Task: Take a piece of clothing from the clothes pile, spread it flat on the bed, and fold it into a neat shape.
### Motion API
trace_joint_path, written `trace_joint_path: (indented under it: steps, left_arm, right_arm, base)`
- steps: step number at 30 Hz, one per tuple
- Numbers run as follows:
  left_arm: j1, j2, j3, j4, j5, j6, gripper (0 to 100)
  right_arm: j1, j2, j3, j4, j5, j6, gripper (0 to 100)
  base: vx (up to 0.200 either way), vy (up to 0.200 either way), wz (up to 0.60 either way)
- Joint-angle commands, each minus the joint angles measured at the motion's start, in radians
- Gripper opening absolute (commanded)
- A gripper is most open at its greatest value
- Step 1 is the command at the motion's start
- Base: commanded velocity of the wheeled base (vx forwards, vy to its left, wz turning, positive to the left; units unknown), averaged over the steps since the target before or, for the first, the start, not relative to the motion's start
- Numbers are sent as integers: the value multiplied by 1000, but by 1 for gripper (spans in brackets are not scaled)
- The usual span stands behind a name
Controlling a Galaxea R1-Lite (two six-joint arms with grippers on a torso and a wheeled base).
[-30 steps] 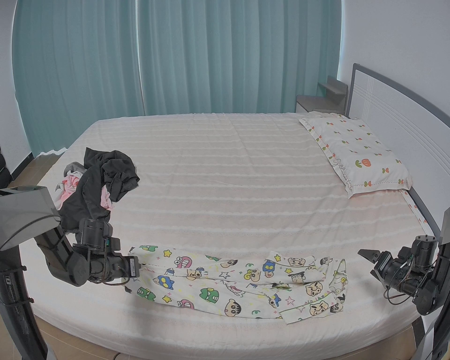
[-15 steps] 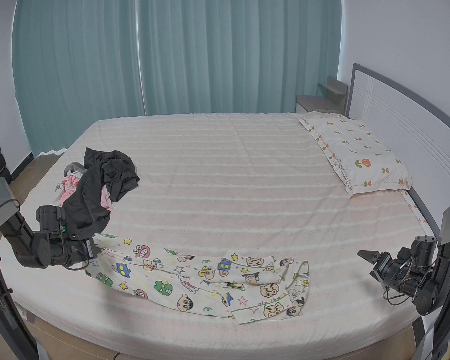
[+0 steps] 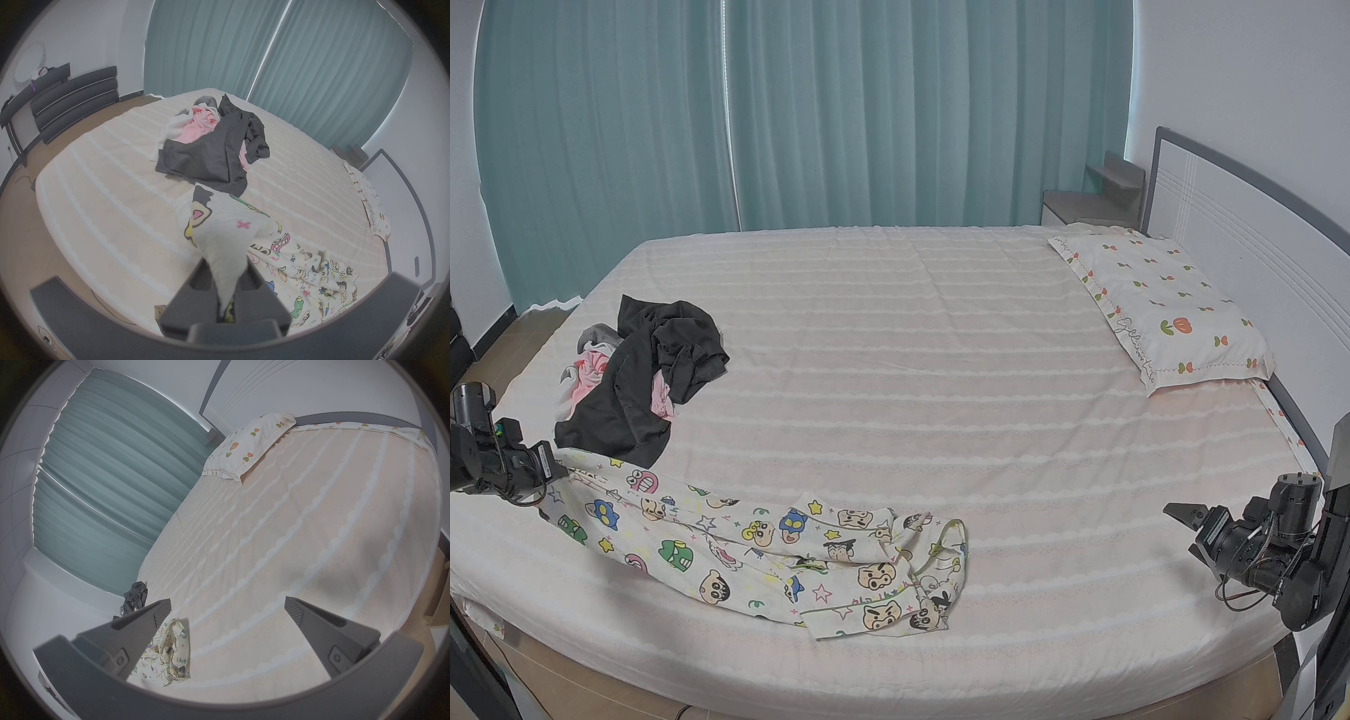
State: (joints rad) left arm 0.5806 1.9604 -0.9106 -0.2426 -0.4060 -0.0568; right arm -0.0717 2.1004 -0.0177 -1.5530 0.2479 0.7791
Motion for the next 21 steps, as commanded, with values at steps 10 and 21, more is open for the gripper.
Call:
trace_joint_path:
  steps: [10, 21]
  left_arm:
    - [-387, -224, 65, 123, 182, 5, 0]
    - [-940, -117, 9, 109, 513, -264, 0]
  right_arm:
    - [0, 3, 18, -13, -1, -1, 100]
    - [0, 4, 18, -13, -1, -3, 100]
  base:
    - [0, 0, 0]
    - [0, 0, 0]
